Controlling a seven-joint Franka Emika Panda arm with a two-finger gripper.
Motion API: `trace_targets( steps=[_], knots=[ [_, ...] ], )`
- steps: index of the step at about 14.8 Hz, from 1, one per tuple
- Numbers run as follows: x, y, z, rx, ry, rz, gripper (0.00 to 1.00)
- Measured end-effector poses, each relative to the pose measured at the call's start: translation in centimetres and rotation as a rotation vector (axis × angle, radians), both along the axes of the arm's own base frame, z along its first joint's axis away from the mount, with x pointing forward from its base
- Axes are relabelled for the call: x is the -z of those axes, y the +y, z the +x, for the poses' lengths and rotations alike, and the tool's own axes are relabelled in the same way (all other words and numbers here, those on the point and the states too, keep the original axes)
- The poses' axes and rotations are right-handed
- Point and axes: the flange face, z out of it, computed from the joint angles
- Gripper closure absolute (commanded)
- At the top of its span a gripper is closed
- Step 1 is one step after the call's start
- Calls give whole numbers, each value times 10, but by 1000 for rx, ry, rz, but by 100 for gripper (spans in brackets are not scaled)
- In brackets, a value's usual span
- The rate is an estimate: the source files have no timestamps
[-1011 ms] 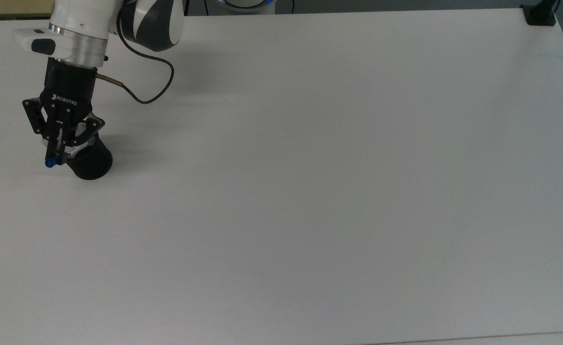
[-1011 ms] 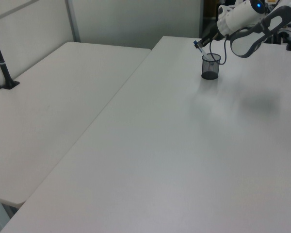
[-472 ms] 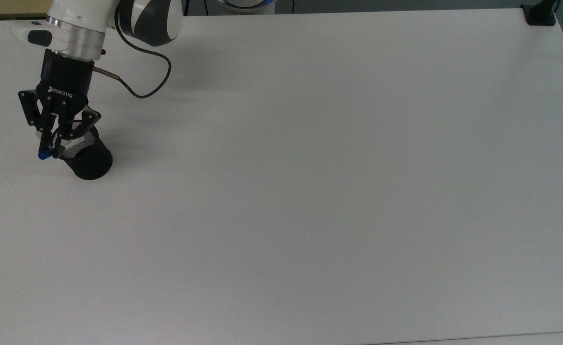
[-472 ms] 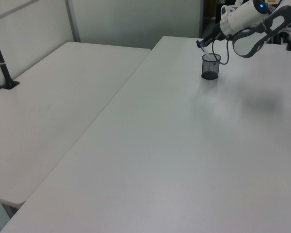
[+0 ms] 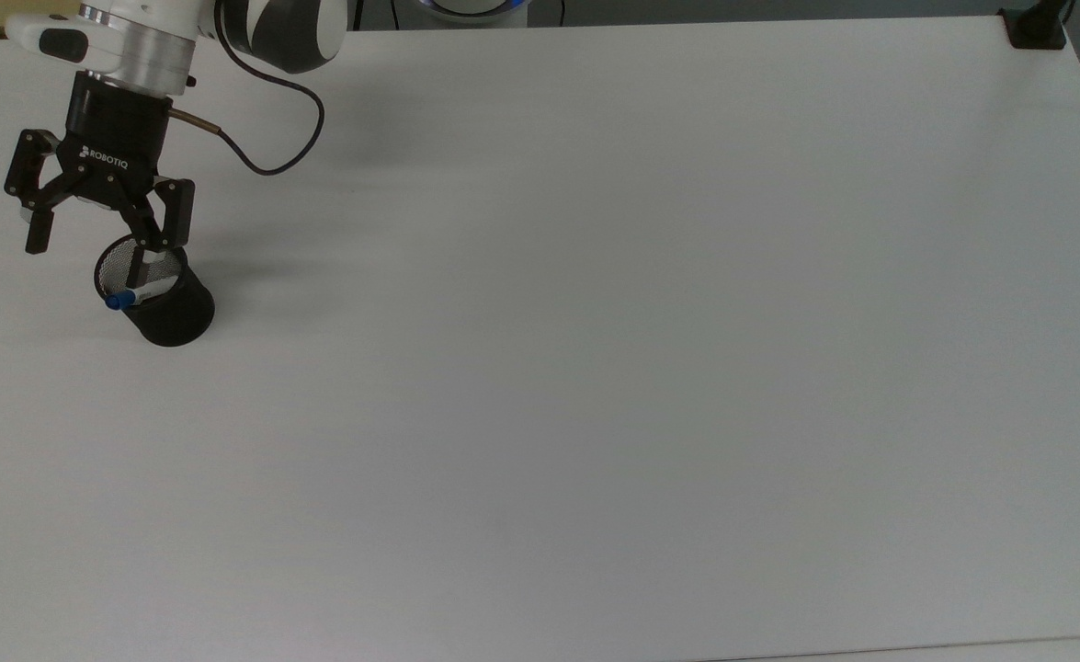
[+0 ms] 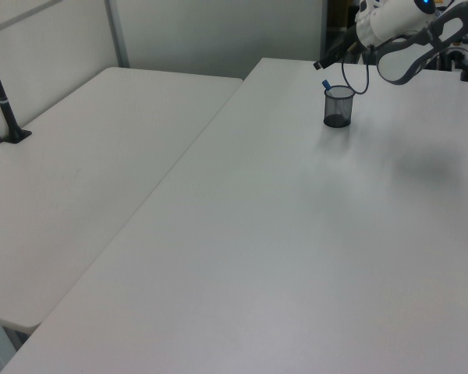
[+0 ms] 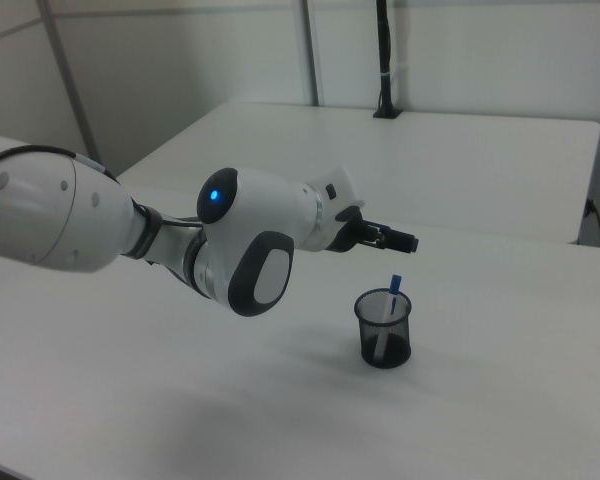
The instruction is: Insert the marker
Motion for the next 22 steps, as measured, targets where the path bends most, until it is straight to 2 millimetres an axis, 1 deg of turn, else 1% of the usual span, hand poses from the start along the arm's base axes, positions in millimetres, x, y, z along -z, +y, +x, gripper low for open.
trace_targets(
  steps=[2, 3, 4, 6, 8, 10, 12, 15, 16, 17, 20, 21, 22],
  knots=[
    [-5, 0, -1, 5, 18, 6, 0],
    [-11, -1, -1, 12, 52, 16, 0],
    [-23, -2, 0, 21, 99, 29, 0],
    [-60, -2, -2, 42, 201, 57, 0],
    [-97, 5, -10, 61, 300, 104, 0],
    [-123, 18, -20, 69, 394, 164, 0],
    [-142, 33, -28, 65, 500, 226, 0],
    [-184, 66, -43, 33, 691, 371, 0],
    [-191, 80, -47, 27, 724, 398, 0],
    [-195, 101, -47, 45, 740, 423, 0],
    [-194, 150, -39, 54, 751, 442, 0],
    [-193, 165, -37, 42, 756, 436, 0],
    [-193, 175, -36, 28, 761, 419, 0]
  ],
)
